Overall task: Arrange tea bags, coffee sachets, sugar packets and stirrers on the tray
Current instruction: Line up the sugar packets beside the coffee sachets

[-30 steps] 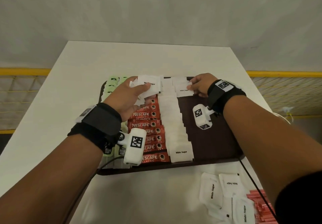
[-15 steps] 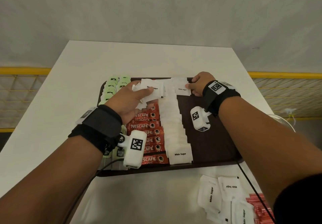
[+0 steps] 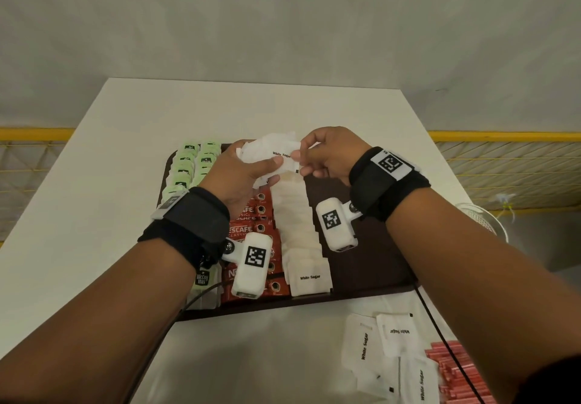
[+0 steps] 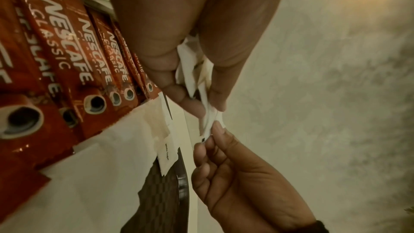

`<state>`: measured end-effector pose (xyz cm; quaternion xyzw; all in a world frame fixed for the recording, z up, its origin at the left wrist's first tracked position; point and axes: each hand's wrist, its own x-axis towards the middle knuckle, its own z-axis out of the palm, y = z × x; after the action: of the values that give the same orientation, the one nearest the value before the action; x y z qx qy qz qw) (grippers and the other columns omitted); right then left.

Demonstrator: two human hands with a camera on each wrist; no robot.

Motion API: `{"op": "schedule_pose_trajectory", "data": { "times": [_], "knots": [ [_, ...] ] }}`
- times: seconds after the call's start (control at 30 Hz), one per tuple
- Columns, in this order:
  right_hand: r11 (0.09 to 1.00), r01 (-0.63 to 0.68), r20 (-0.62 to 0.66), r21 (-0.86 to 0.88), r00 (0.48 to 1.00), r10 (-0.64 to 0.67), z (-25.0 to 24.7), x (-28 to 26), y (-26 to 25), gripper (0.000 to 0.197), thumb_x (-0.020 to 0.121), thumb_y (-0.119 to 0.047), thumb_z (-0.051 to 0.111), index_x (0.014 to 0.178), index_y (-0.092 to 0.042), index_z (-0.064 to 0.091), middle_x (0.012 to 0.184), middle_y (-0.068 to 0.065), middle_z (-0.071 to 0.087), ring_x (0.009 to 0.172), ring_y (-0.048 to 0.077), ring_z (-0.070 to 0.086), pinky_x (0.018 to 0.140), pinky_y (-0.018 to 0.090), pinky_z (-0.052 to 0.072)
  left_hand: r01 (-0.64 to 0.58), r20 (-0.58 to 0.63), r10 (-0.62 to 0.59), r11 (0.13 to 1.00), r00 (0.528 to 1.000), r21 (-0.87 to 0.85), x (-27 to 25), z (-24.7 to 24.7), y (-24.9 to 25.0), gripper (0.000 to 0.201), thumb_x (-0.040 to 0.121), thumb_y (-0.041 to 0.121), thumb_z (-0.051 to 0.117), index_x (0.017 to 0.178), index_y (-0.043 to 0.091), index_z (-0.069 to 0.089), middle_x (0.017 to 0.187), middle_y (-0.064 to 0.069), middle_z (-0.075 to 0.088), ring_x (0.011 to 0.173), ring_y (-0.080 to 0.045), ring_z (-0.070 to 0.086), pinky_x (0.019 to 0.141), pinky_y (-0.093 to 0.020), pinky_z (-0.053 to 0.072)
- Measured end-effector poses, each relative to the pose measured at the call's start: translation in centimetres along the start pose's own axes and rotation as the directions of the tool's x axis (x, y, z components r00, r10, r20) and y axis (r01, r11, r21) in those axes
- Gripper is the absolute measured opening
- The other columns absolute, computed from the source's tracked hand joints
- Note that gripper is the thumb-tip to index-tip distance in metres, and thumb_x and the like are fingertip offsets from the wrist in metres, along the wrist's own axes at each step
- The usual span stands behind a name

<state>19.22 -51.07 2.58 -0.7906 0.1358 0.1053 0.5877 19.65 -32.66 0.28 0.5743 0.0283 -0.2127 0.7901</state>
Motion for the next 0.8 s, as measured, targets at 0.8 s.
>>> {"op": "schedule_pose_trajectory", "data": {
  "times": [0.8],
  "knots": [
    [0.923, -0.282, -0.262, -0.261, 0.941, 0.214, -3.0, 4.0, 4.0, 0.014, 0.087, -0.013, 0.071, 0.083, -0.016, 0.058, 0.069, 0.004, 0.06, 0.059, 0.013, 0.054, 0.054, 0.025, 0.046, 0.026, -0.029, -0.027, 0.999, 0.999, -0.018, 0.6, -1.8, -0.8, 0.037, 0.088, 0.0, 0.068, 0.122, 0.011, 0.059, 0.115, -0.009, 0.066, 0.095, -0.022, 0.068, 0.066, -0.027, 0.059]
  ]
}}
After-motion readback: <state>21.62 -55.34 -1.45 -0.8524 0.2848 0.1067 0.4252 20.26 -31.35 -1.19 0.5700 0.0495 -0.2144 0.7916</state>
